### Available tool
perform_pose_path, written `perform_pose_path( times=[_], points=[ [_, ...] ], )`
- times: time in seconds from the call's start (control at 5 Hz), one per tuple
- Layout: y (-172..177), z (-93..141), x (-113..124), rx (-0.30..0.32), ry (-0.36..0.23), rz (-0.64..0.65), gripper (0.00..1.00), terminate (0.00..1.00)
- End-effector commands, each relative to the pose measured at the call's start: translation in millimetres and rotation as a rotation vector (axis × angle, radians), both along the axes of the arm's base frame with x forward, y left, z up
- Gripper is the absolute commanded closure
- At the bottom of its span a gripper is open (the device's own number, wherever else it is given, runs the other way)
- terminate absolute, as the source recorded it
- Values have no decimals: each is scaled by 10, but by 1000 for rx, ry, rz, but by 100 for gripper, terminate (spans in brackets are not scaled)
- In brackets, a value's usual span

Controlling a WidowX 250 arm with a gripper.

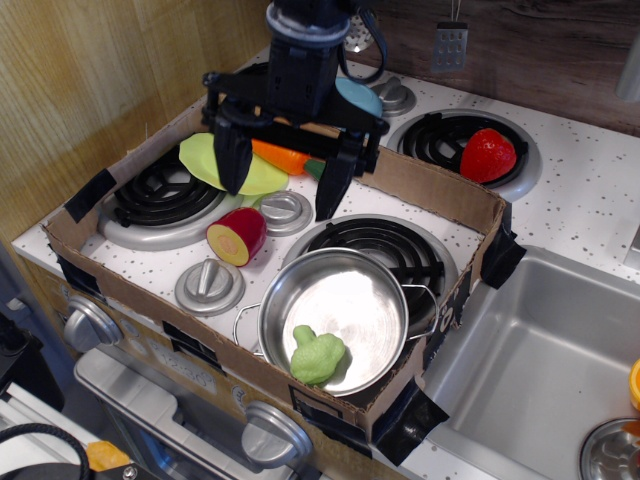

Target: Take broccoli out of pan

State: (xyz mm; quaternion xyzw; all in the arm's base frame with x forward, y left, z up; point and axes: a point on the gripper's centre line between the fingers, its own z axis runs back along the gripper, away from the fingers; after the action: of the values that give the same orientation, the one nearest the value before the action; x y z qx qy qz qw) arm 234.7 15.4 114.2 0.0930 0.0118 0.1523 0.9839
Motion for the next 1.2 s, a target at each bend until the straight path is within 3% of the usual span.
perform_pose_path(
  times=[0.0,0.6,1.0],
  points=[
    [-221,-125,-220,-36,-72,119,0,0],
    [-333,-515,-263,-119,-149,132,0,0],
    [-385,-706,-286,-160,-137,144,0,0]
  ],
)
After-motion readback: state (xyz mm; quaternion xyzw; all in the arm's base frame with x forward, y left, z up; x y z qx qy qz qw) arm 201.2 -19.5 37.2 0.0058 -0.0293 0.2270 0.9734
